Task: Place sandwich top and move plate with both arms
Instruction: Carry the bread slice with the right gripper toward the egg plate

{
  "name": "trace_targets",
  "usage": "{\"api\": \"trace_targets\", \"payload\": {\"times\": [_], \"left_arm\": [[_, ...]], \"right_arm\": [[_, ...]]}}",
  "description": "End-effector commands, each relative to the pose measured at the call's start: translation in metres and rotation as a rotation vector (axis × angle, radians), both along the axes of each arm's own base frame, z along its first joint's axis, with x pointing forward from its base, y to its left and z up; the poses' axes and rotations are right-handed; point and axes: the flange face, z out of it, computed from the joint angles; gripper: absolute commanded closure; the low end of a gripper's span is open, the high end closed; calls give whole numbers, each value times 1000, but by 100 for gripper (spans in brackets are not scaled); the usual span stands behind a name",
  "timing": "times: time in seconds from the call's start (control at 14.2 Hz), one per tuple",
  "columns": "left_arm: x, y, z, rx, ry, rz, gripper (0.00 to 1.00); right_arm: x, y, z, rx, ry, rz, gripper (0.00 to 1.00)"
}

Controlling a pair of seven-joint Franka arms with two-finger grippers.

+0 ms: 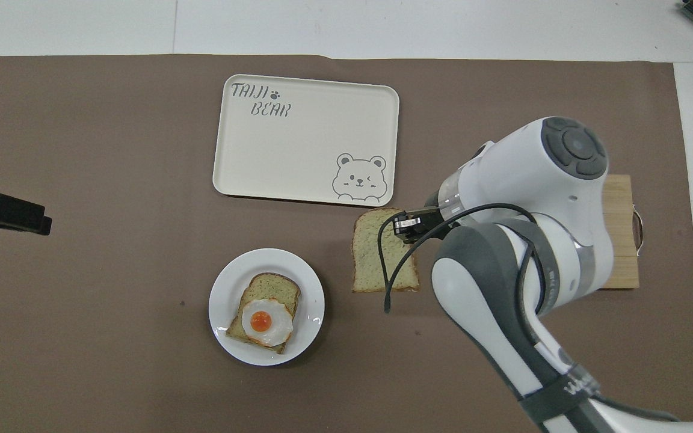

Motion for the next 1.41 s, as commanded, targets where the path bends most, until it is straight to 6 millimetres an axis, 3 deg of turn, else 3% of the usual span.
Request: {"api": "trace_targets", "payload": {"times": [0.0,0.35,0.56,0.7,0.91,1.2,1.34], "left_arm": [[-8,2,2,5,1,7,0],[-8,2,2,5,1,7,0],[-8,2,2,5,1,7,0],[-8,2,2,5,1,7,0],[-8,2,2,5,1,7,0],[-8,2,2,5,1,7,0],[-8,2,2,5,1,7,0]], "right_arm": [[-15,22,7,70,20,-10,100],[-46,96,-3,146,-3,46,100],[-60,122,-15,153,-4,28,100],[-68,142,-30,149,-2,13,100],[-82,177,-69,139,-9,3,100],[-81,179,-103,118,-2,-4,100],[-83,175,-108,110,1,-6,100]]}}
